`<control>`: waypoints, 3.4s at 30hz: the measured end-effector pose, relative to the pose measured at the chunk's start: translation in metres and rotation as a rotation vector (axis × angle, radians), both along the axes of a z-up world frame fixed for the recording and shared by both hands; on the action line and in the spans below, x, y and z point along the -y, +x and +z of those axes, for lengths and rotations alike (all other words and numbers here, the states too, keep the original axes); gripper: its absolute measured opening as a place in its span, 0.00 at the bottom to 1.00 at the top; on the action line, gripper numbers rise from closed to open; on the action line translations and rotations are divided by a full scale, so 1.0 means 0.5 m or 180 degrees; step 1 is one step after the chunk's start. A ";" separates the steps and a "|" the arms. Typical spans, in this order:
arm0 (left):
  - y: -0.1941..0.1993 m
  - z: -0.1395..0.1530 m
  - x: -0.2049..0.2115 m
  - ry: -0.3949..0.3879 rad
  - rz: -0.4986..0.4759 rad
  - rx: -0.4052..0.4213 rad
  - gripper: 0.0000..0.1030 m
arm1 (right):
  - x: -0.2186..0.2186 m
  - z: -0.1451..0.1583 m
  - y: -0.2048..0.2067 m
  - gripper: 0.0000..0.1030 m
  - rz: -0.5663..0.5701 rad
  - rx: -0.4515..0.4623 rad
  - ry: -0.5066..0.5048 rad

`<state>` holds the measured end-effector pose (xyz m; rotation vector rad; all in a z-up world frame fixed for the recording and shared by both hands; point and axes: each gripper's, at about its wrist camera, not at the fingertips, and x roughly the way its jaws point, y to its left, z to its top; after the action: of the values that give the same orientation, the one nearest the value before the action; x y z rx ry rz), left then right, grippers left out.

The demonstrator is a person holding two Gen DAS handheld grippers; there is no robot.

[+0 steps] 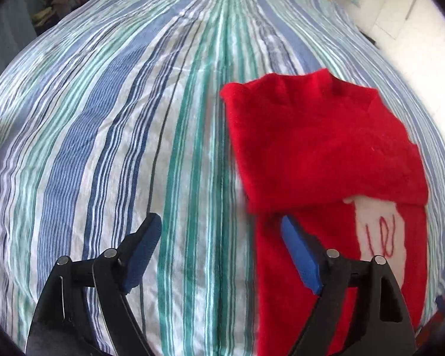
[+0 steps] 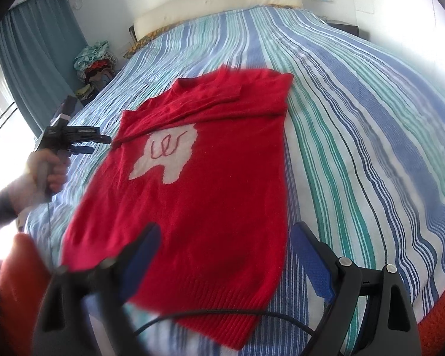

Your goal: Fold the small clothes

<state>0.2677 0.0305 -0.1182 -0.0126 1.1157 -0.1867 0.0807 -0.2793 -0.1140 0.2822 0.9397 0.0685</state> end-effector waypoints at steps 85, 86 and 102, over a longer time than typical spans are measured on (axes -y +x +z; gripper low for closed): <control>-0.256 -0.127 -0.092 0.0302 0.1067 0.0301 1.00 | 0.081 -0.026 -0.014 0.86 -0.0636 -0.0161 0.0151; -0.256 -0.127 -0.092 0.0305 0.1067 0.0302 1.00 | 0.081 -0.026 -0.013 0.86 -0.0636 -0.0161 0.0151; -0.258 -0.127 -0.092 0.0319 0.1068 0.0310 1.00 | 0.078 -0.024 -0.014 0.86 -0.0619 -0.0152 0.0147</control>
<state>0.1388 0.0764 -0.1817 -0.0996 1.0086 0.1670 0.0739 -0.3183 -0.1260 0.4181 0.9548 -0.0956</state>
